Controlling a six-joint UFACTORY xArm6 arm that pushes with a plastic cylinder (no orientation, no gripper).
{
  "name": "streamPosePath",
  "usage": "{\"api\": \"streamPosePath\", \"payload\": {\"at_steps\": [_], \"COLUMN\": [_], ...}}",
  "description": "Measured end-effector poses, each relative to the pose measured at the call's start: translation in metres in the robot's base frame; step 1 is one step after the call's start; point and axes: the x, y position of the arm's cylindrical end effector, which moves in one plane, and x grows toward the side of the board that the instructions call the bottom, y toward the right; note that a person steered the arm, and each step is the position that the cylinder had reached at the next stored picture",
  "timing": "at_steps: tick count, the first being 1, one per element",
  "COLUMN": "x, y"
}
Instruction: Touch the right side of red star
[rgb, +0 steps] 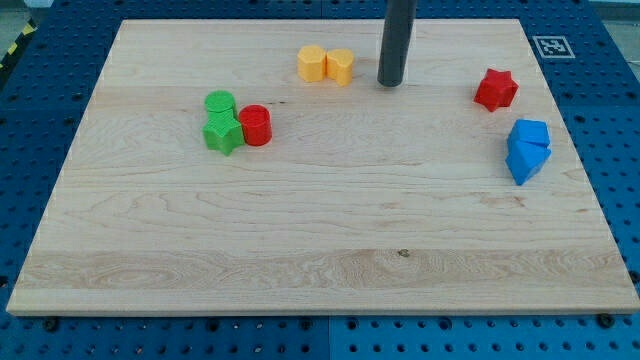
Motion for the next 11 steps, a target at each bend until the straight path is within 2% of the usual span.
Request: {"api": "streamPosePath", "payload": {"at_steps": [1,3,5,6,7,11], "x": [-0.002,-0.046,-0.036,-0.010,0.016,0.039], "y": [0.038,0.065,0.165,0.177,0.176,0.130]}}
